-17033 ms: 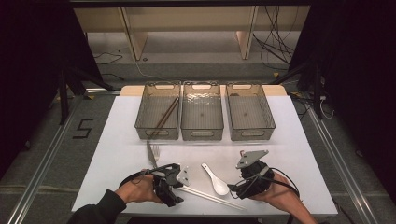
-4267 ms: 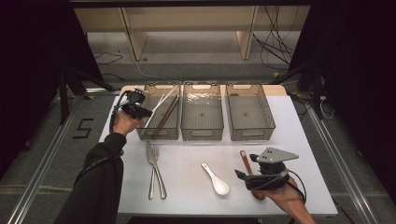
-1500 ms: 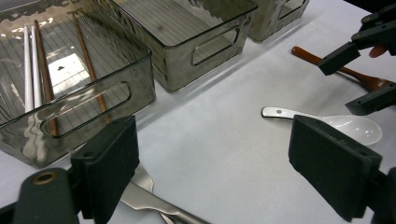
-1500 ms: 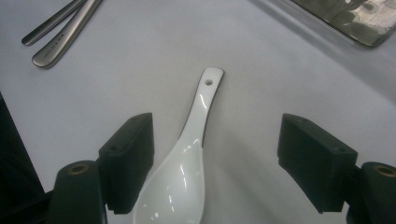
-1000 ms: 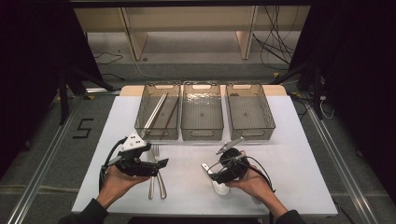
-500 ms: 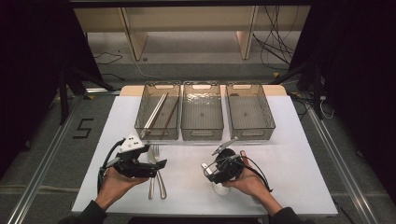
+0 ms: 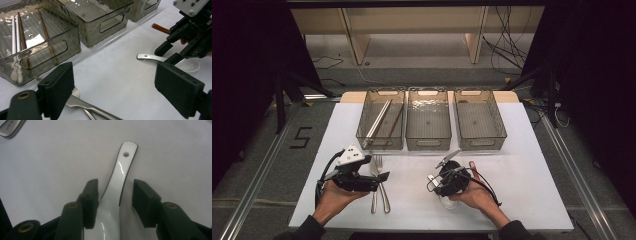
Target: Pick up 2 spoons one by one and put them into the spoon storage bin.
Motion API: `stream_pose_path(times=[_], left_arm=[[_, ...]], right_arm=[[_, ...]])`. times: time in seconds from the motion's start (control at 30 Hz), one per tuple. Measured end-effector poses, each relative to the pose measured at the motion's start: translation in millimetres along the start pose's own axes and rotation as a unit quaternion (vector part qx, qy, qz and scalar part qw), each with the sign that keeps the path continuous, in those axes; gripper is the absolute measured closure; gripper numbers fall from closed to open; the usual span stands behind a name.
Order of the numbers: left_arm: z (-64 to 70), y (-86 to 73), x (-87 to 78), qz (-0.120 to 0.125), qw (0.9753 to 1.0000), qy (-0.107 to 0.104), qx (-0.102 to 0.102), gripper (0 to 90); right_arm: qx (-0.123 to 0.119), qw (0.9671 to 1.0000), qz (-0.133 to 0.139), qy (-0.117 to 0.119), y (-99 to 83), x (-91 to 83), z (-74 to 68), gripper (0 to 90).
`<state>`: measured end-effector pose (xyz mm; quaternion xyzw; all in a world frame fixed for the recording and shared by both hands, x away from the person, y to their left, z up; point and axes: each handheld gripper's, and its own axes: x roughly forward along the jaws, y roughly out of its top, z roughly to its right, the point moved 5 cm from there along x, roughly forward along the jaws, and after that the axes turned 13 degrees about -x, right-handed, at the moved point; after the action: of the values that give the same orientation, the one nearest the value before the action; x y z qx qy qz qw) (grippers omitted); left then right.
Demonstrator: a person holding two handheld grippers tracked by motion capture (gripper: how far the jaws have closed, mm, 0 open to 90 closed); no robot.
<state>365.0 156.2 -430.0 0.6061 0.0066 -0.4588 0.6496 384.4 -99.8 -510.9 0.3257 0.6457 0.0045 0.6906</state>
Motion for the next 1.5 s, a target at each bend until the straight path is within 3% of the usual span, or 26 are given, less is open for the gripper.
stream_pose_path(times=[0.13,0.5,0.67,1.03,1.2,1.5], left_arm=[[0.0,-0.7,1.0,-0.003,1.0000,0.002,0.004,15.6],[0.5,-0.6,0.7,-0.002,0.9999,0.002,0.010,15.7],[0.9,-0.7,0.7,-0.002,0.9999,0.000,0.012,15.8],[2.1,-0.7,0.6,-0.001,0.9999,0.001,0.016,15.9],[1.4,0.0,-0.4,0.003,0.9999,0.000,0.014,15.9],[0.7,1.2,-2.3,0.006,1.0000,-0.001,0.003,15.9]], right_arm=[[-0.011,0.9999,-0.006,0.001,0.9,0.8,-2.8,64.8],[-0.001,0.9997,-0.019,0.014,6.3,2.5,-9.3,75.6],[0.003,0.9994,-0.017,0.032,10.8,2.6,-15.6,85.0],[-0.016,0.9990,-0.028,0.030,13.7,3.6,-21.1,86.0],[-0.019,0.9995,-0.008,0.024,15.8,-4.6,-17.0,86.2],[0.011,0.9982,0.059,-0.002,21.3,-36.6,7.9,86.2]])
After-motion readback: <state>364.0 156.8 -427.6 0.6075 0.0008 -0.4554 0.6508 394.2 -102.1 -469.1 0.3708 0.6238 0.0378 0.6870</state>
